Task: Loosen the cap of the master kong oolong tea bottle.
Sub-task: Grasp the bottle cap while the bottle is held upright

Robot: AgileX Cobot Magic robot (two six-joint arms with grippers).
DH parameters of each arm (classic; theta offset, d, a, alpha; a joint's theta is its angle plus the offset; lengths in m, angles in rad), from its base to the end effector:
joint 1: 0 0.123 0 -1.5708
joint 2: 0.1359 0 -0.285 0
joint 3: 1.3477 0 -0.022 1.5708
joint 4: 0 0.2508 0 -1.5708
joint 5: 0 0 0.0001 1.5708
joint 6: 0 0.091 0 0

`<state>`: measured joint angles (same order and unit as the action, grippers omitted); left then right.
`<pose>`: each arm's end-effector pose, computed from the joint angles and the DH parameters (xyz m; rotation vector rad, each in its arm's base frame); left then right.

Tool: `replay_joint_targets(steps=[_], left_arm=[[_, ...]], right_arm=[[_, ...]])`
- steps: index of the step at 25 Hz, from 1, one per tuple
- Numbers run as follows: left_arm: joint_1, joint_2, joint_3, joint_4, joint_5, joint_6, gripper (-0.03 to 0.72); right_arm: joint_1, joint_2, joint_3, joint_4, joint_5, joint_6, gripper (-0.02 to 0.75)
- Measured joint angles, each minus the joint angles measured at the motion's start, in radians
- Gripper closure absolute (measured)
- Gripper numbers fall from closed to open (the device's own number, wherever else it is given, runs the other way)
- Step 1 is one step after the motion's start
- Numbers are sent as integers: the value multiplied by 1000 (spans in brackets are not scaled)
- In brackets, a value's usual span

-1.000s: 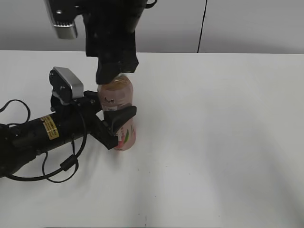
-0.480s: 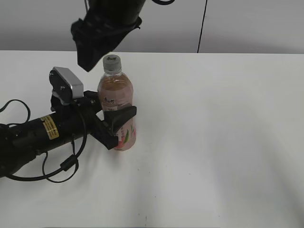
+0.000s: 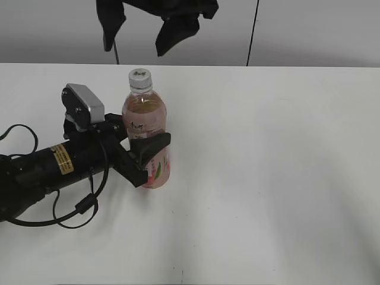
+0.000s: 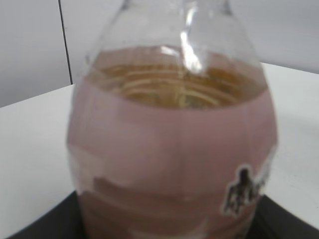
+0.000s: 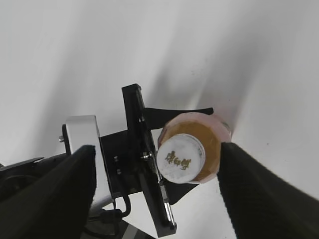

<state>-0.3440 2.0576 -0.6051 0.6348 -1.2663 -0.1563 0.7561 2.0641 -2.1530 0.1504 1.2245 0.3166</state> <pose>0.2772 -0.1540 0.1009 0.7812 1.5806 -0.7269 0.3229 0.3221 0.3411 -0.5748 2.6562 0.5527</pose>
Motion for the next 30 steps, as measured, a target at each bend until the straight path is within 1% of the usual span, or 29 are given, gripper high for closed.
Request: replay_joint_targets(steps=[9,16,23,30], left_arm=[[0,0,0,1,0,1,303],[0,0,0,2,0,1,303],[0,0,0,2,0,1,303],[0,0,0,1,0,1,303]], right_arm=[[0,10,4,-56,0,41,164],[0,55,5,-18,0,41,164],[0,73,5,-7,0,42,167],[0,73,38,-6,0,41,256]])
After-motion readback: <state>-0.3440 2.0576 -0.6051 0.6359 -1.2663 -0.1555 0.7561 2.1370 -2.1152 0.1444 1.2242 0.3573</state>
